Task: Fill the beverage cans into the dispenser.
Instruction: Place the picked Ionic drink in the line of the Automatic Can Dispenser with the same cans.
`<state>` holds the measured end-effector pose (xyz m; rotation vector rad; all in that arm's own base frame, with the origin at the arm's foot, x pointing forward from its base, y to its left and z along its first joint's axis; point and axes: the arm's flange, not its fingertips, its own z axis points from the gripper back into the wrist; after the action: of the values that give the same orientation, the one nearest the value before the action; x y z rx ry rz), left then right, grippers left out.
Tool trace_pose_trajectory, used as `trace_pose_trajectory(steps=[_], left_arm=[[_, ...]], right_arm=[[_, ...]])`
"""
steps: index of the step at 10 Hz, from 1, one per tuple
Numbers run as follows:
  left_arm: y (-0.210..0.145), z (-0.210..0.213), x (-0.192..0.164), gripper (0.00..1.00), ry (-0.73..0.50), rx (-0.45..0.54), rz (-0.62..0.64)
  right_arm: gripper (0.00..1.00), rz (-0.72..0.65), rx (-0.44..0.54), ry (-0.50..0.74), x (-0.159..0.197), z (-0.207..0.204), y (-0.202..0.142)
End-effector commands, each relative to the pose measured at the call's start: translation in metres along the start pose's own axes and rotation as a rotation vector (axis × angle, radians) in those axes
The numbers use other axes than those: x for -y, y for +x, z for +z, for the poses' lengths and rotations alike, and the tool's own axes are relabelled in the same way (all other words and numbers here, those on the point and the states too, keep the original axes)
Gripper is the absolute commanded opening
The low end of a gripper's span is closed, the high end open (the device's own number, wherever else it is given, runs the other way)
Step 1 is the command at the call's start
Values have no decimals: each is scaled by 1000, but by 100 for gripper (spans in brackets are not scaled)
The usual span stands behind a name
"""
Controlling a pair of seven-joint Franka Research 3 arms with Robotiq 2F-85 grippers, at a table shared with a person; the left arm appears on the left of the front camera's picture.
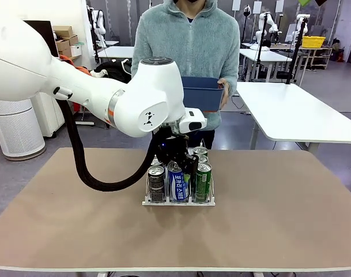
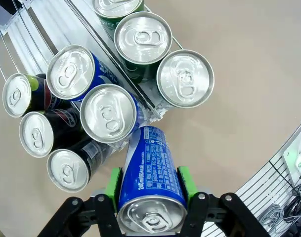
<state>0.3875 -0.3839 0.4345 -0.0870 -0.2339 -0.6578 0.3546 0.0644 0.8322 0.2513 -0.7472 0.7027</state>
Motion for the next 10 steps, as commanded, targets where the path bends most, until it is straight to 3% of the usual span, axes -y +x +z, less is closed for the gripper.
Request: trace_pose_trajectory(steps=[1,5,10], left_arm=[[19,2,-14,57,49,37,14],[37,-8,-29,57,93,52,28],[37,-26,-21,57,38,19,9]], right_arm=[[100,1,-1,-2,-1,0,-1],[100,1,-1,-2,-1,0,-1],[100,1,-1,-2,-1,0,-1]])
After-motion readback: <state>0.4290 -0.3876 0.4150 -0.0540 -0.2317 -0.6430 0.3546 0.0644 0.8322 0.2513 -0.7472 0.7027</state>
